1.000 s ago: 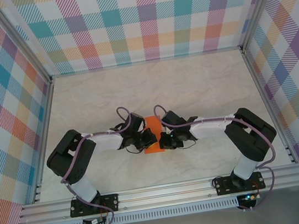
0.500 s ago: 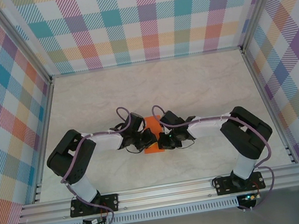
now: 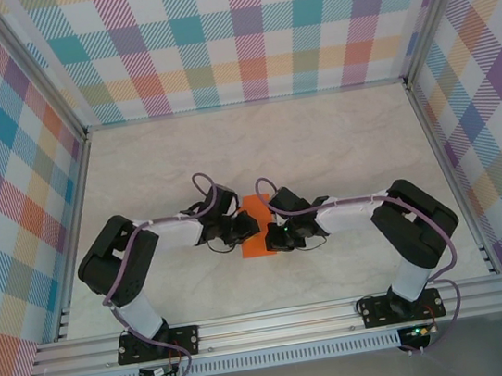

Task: Fold a paper plane with a square sheet of paper (pick it up from the middle)
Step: Fold the triangle a second time at the center of the table.

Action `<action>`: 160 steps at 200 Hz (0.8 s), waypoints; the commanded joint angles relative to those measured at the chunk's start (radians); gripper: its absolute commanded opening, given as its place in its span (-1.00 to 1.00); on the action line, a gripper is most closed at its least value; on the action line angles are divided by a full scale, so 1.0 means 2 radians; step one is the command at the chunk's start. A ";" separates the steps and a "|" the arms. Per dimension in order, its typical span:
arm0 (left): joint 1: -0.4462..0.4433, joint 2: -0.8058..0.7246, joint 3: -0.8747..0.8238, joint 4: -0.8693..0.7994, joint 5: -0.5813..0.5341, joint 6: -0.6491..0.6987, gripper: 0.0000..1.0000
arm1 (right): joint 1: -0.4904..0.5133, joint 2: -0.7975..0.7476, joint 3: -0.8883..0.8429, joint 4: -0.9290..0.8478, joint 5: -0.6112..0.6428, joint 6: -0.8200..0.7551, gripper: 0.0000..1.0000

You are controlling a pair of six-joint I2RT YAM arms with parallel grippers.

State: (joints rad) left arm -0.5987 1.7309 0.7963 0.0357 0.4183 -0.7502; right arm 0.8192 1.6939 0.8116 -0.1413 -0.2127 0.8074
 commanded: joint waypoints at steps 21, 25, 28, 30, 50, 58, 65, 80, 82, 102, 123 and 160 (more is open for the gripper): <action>0.045 0.020 0.010 0.006 -0.018 0.061 -0.67 | 0.001 0.008 -0.028 -0.067 0.033 0.008 -0.80; 0.048 0.021 0.009 0.005 -0.018 0.064 -0.67 | 0.001 0.008 -0.028 -0.067 0.033 0.008 -0.80; 0.051 0.021 0.010 0.004 -0.019 0.065 -0.67 | 0.001 0.008 -0.028 -0.068 0.033 0.008 -0.80; 0.053 0.021 0.009 0.003 -0.019 0.066 -0.67 | 0.001 0.007 -0.028 -0.068 0.034 0.008 -0.80; 0.069 0.017 0.009 -0.001 -0.021 0.077 -0.67 | 0.001 0.007 -0.029 -0.069 0.033 0.008 -0.80; 0.074 0.015 0.010 -0.001 -0.021 0.080 -0.67 | 0.001 0.007 -0.029 -0.068 0.033 0.008 -0.80; 0.077 0.012 0.011 -0.002 -0.020 0.082 -0.67 | 0.001 0.006 -0.028 -0.067 0.031 0.008 -0.80; 0.079 0.002 0.017 -0.010 -0.018 0.087 -0.66 | 0.001 0.006 -0.027 -0.066 0.029 0.009 -0.80; 0.079 0.000 0.019 -0.011 -0.018 0.087 -0.65 | 0.001 0.006 -0.026 -0.066 0.029 0.010 -0.80; 0.078 -0.028 0.022 -0.011 -0.006 0.081 -0.63 | 0.001 0.002 -0.024 -0.065 0.025 0.012 -0.80; 0.070 -0.067 0.014 -0.011 -0.004 0.068 -0.60 | 0.001 -0.005 -0.018 -0.063 0.022 0.014 -0.80; 0.035 -0.108 -0.017 0.004 -0.009 0.035 -0.59 | 0.001 -0.020 0.001 -0.062 0.013 0.011 -0.80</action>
State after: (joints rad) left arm -0.4847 1.5612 0.8074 0.0341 0.4126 -0.6353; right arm 0.8192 1.6764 0.8062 -0.1631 -0.2085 0.8272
